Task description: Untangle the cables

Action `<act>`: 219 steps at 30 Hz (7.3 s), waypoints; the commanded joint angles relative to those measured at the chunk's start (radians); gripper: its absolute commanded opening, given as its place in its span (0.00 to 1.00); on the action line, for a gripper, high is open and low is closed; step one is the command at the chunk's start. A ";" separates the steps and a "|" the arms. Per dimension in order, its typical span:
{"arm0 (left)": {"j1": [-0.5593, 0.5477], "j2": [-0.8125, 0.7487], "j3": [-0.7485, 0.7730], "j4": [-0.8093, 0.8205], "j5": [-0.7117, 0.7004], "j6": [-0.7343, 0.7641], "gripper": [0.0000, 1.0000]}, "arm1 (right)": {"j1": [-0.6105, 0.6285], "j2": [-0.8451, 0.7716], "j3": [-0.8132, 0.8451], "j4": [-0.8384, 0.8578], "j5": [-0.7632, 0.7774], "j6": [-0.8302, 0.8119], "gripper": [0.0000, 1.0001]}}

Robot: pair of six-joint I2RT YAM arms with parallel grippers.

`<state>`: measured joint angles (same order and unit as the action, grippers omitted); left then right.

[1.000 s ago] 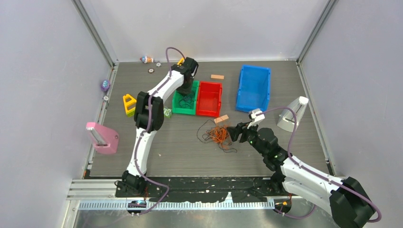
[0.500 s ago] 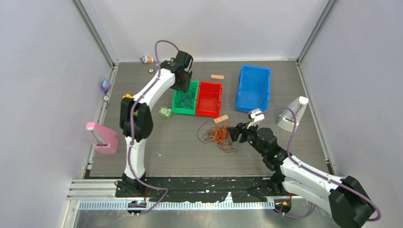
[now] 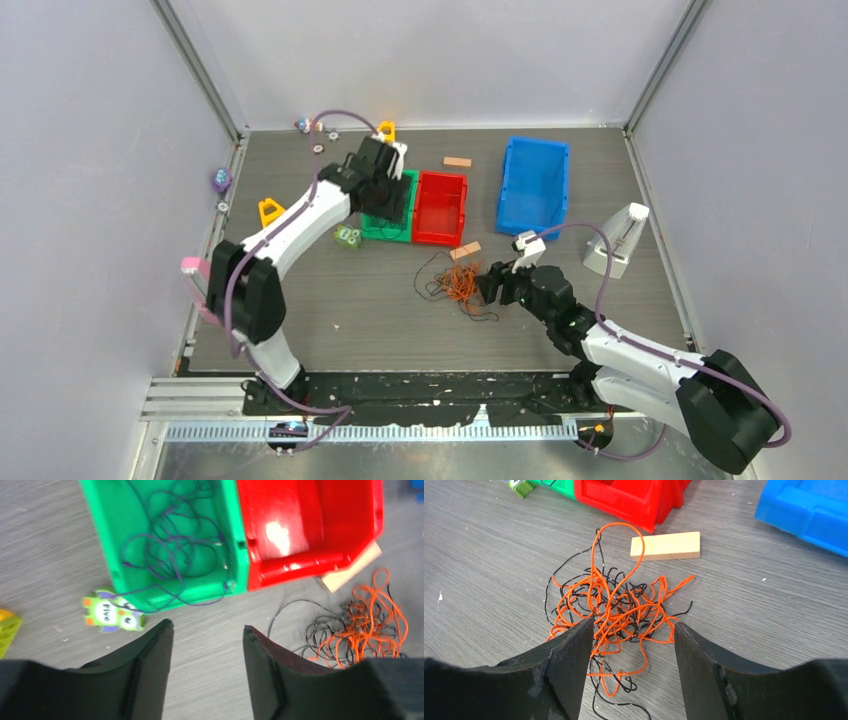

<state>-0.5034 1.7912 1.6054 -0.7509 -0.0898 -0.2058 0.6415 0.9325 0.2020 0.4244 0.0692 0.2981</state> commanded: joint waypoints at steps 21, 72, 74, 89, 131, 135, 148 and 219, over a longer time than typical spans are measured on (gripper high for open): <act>-0.204 -0.135 -0.618 0.720 0.462 -0.049 0.58 | -0.002 0.256 0.152 0.043 -0.209 0.010 0.11; -0.097 -0.866 -1.099 0.790 -0.608 -0.210 0.00 | -0.011 -0.694 -0.089 -0.517 1.024 0.362 0.05; -0.094 -0.940 -1.134 0.769 -0.744 -0.258 0.00 | -0.011 -0.698 -0.073 -0.617 1.114 0.475 0.05; -0.093 -0.977 -1.182 0.984 -0.230 -0.040 0.24 | -0.011 -0.651 -0.123 -0.206 0.592 0.082 0.05; -0.339 0.021 -0.491 0.657 0.414 0.004 0.12 | -0.011 -0.207 1.305 -0.762 0.106 -0.048 0.05; -0.339 0.008 -0.490 0.606 0.332 0.015 0.11 | -0.011 -0.181 1.411 -0.763 0.211 -0.090 0.05; -0.212 -0.295 -0.713 0.659 0.080 -0.029 0.00 | -0.011 -0.189 1.253 -0.918 0.546 -0.146 0.05; -0.139 -0.598 -0.929 0.826 0.153 -0.001 0.00 | 0.142 0.545 0.743 -0.139 -0.098 -0.482 0.61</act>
<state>-0.6357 1.1980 0.6380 0.0517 0.0643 -0.2234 0.7780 1.5200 0.9749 0.2047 -0.0681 -0.1612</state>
